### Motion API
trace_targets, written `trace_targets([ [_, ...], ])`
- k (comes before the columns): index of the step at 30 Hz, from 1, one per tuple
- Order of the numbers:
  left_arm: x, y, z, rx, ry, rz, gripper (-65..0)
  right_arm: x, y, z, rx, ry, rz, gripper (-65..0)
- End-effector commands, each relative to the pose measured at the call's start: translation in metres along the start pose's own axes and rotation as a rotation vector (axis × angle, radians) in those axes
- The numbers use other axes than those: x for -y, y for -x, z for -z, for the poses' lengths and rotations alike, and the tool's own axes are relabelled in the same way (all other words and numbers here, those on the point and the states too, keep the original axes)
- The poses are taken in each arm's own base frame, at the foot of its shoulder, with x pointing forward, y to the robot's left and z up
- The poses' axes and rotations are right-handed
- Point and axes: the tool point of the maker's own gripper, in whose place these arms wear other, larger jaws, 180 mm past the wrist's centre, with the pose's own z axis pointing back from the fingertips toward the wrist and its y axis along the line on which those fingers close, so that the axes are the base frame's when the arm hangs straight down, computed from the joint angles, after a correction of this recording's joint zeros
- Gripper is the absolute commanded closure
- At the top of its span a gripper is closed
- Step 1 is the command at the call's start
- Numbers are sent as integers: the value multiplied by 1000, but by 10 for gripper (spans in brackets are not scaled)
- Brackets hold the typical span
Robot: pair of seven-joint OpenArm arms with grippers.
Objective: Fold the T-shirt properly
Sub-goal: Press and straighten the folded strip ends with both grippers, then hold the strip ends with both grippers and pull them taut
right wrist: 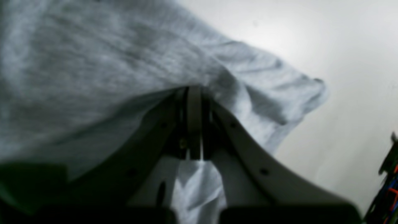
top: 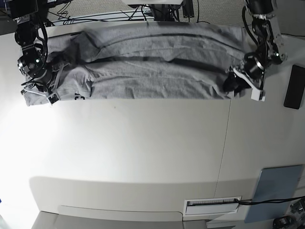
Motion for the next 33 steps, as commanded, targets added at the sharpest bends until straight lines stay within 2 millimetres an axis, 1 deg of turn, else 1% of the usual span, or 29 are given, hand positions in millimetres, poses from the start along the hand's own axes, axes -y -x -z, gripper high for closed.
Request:
trace_targets([
  [1,-17,20,-2,-109,-79,18,-251,18,-10,-1,31,45,6,-2],
  [5,-16,6,1,-75,-75,28,-251,27,-5,16,-4,51,69,-2],
  [8,-16,-1,2,-55,-75,34,-251,28,-4,28,-20,39,106,-2],
  [10,-15,-4,3,-51,-74,36,-251,28,-6,32,-22,32,117,-2],
  [13,-13,-7,2,-47,-51,60,-251,32,-11,33,-11,38,123,-2],
  [15,-10,-8,-2,-61,-19,72,-251,34,-15,32,-5,43,125,-2],
  [19,-7,-10,-14,-124,25,88,-251,35,-15,32,-12,45,127,-1],
  [24,0,-18,-38,-117,60,124,-251,35,-13,32,-19,45,127,-2],
  [26,2,-12,-48,-135,50,152,-251,35,-13,32,-21,44,127,-2],
  [29,7,3,-61,-166,47,180,-251,35,-13,32,-23,45,127,-2],
  [33,12,17,-70,-194,50,190,-251,35,-12,32,-28,44,127,-2],
])
